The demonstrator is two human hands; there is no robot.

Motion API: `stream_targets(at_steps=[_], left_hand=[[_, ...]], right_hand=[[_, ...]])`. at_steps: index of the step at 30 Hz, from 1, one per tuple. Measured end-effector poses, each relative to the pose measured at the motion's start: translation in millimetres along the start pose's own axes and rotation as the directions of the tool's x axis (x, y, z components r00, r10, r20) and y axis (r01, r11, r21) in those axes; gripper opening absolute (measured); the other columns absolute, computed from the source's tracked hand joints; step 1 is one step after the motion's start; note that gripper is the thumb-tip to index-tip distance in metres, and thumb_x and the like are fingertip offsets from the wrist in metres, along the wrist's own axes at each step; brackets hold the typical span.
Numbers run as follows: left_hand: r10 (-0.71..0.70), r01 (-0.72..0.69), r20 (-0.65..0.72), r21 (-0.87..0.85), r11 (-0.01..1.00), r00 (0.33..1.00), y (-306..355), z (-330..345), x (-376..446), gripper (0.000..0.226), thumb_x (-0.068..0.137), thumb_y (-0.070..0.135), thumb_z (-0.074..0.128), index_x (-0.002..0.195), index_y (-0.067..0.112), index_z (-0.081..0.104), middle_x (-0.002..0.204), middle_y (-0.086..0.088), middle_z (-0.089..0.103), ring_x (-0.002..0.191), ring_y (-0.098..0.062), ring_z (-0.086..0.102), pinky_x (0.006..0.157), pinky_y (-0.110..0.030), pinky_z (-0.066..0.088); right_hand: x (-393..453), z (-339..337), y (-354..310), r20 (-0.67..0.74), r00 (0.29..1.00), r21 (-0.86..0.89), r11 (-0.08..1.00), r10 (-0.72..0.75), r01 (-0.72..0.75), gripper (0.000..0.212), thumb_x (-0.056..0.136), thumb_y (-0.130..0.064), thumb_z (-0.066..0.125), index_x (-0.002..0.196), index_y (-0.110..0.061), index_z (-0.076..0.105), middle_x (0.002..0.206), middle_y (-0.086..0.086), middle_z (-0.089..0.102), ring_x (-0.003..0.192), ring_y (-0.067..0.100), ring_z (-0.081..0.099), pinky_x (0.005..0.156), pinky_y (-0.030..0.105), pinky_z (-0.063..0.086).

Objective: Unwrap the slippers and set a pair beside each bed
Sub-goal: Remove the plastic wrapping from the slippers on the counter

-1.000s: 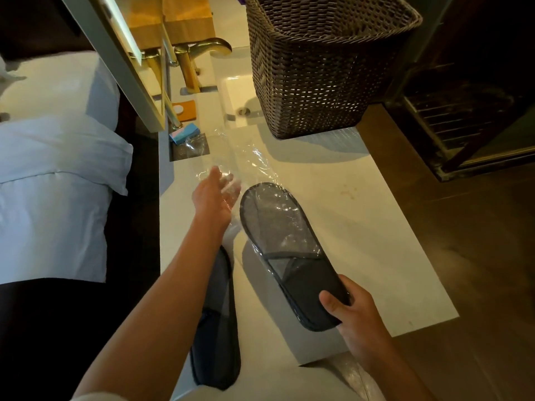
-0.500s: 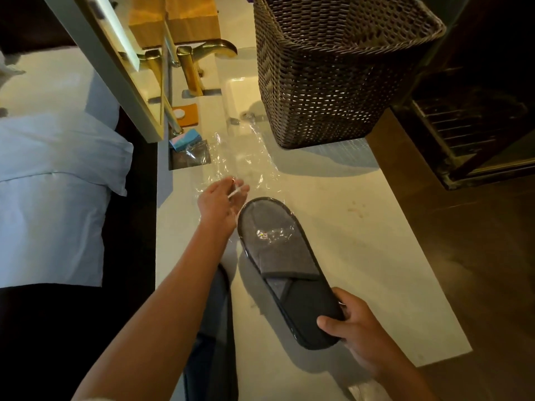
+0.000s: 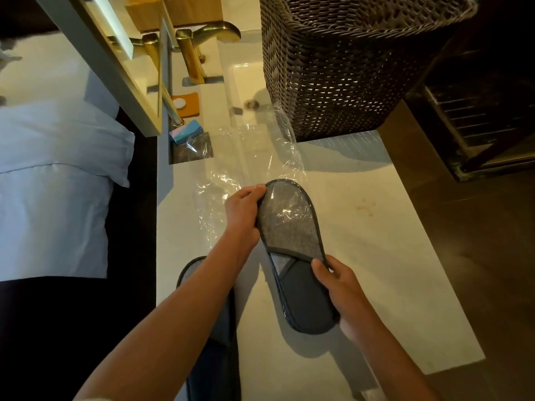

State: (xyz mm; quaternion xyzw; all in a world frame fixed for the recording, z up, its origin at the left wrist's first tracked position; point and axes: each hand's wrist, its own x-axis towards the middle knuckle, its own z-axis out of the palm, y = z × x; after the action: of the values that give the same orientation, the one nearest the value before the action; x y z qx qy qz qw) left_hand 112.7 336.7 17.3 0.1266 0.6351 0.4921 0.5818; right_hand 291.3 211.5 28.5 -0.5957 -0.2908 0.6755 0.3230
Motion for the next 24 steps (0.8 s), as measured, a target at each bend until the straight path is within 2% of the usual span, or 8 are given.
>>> stream_targets(at_steps=[3,7,9,16,18,20,21,24], left_hand=[[-0.010,0.010,-0.026,0.017,1.000,1.000,1,5,2,0.005,0.082,0.011,0.070,0.079,0.007,0.073,0.086,-0.016,0.070,0.079,-0.028,0.066,0.079,-0.047,0.060],[0.025,-0.029,-0.087,-0.047,0.998,0.996,20,7,22,0.010,0.087,0.001,0.064,0.079,0.004,0.067,0.075,-0.014,0.066,0.064,-0.022,0.063,0.059,-0.032,0.057],[0.030,-0.037,-0.105,-0.070,0.997,0.994,28,11,37,0.010,0.090,-0.001,0.061,0.081,0.001,0.066,0.077,-0.016,0.064,0.064,-0.023,0.063,0.060,-0.028,0.057],[0.148,-0.108,-0.107,0.312,0.944,0.983,21,16,54,0.016,0.084,0.016,0.070,0.071,0.012,0.062,0.077,-0.011,0.067,0.069,-0.022,0.063,0.074,-0.035,0.057],[0.244,-0.177,-0.111,0.422,0.889,0.963,19,10,39,0.010,0.083,0.023,0.070,0.085,0.015,0.064,0.086,-0.002,0.062,0.078,-0.017,0.059,0.081,-0.032,0.049],[0.316,-0.222,-0.126,0.478,0.850,0.940,16,-2,13,0.036,0.086,0.024,0.066,0.118,0.011,0.061,0.103,0.001,0.059,0.094,-0.015,0.057,0.087,-0.031,0.047],[0.323,-0.233,-0.123,0.466,0.854,0.939,14,-10,-4,0.041,0.086,0.024,0.064,0.124,0.010,0.058,0.108,0.001,0.061,0.098,-0.016,0.059,0.089,-0.031,0.049],[0.238,-0.218,-0.004,0.384,0.897,0.971,-7,-39,-61,0.030,0.091,0.024,0.061,0.118,0.011,0.061,0.101,-0.003,0.069,0.091,-0.018,0.068,0.083,-0.032,0.057]], right_hand=[[13,4,-6,-0.048,0.999,-0.029,0.999,-0.023,0.022,0.019,0.091,-0.029,0.064,0.101,-0.013,0.068,0.093,0.013,0.076,0.084,0.027,0.075,0.076,0.049,0.061],[15,4,-6,-0.026,1.000,-0.043,0.999,-0.014,0.013,0.018,0.091,-0.022,0.064,0.103,-0.008,0.066,0.093,0.017,0.074,0.085,0.029,0.074,0.077,0.049,0.061],[13,1,-1,-0.035,0.999,-0.048,0.999,0.014,-0.016,0.017,0.091,-0.020,0.064,0.101,-0.006,0.065,0.093,0.019,0.074,0.084,0.030,0.074,0.077,0.048,0.060],[-2,-10,12,-0.048,0.996,-0.010,0.998,0.069,-0.070,0.013,0.091,-0.015,0.064,0.100,-0.006,0.067,0.094,0.023,0.074,0.088,0.037,0.073,0.084,0.055,0.057],[-6,-11,14,-0.039,0.997,-0.005,0.998,0.059,-0.059,0.014,0.090,-0.017,0.064,0.100,-0.007,0.067,0.094,0.022,0.074,0.088,0.036,0.073,0.083,0.054,0.058],[-10,-10,16,-0.028,0.998,0.011,0.999,0.048,-0.048,0.015,0.090,-0.018,0.064,0.101,-0.008,0.067,0.094,0.020,0.075,0.087,0.034,0.074,0.079,0.049,0.060],[-13,-9,16,-0.024,0.999,0.021,0.999,0.042,-0.041,0.015,0.091,-0.018,0.064,0.102,-0.008,0.066,0.094,0.018,0.075,0.086,0.033,0.074,0.077,0.046,0.060],[-19,-6,20,-0.023,0.999,0.024,0.999,0.027,-0.026,0.015,0.091,-0.019,0.064,0.104,-0.011,0.066,0.094,0.013,0.077,0.088,0.029,0.075,0.077,0.043,0.060]])
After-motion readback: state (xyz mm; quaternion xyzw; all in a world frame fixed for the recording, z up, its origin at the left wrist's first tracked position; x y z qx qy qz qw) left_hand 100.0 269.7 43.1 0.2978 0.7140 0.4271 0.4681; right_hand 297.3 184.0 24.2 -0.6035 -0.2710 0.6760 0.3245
